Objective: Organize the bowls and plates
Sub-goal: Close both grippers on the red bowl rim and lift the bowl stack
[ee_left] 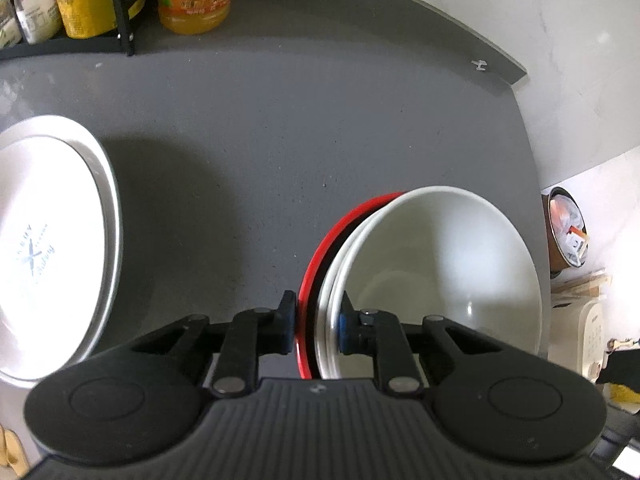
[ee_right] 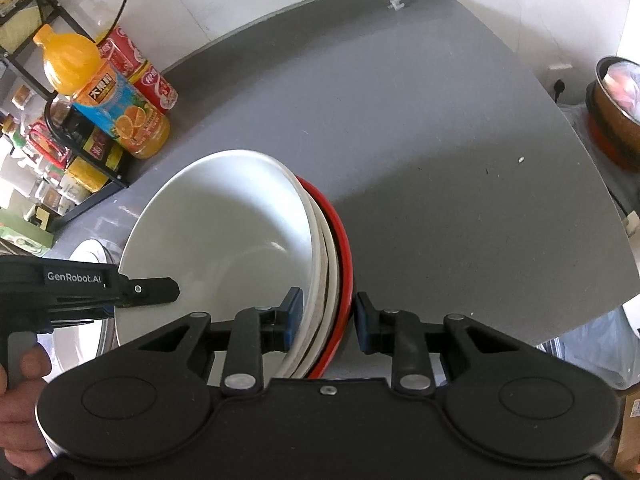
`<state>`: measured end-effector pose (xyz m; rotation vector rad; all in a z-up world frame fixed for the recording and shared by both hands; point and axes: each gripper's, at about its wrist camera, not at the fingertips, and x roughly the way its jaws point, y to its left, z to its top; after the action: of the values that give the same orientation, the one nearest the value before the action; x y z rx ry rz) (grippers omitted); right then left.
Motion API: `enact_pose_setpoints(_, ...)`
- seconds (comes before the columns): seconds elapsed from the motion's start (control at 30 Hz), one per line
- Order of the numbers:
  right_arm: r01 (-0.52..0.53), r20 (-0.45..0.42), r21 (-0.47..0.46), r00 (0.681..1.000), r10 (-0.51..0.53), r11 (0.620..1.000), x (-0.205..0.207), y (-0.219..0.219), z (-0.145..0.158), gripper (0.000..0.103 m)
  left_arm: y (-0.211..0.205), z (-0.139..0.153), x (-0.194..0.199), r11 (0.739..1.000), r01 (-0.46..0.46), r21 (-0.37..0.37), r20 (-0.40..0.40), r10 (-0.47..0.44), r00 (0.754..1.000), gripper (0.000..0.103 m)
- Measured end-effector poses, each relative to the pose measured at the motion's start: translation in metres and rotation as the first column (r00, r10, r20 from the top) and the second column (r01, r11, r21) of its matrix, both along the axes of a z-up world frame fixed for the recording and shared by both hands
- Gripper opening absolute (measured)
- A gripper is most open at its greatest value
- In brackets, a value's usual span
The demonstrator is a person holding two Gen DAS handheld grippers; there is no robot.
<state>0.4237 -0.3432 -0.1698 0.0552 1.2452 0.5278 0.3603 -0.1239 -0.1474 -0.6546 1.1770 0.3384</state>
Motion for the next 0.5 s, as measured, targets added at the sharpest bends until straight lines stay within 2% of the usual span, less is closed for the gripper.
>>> enact_pose_setpoints(0.27,0.048,0.047,-0.004,0.998,-0.048,0.999,-0.009,0.009,0.013,0.027,0.014,0.004,-0.007,0.999,0.030,-0.027,0.044,-0.029,0.999,0.018)
enact_pose_setpoints(0.5,0.077,0.100,0.004,0.992,-0.077,0.997,-0.030,0.041,0.037,0.027,0.045,0.027,-0.022,0.999,0.052,-0.016,0.097,-0.050,0.994,0.018)
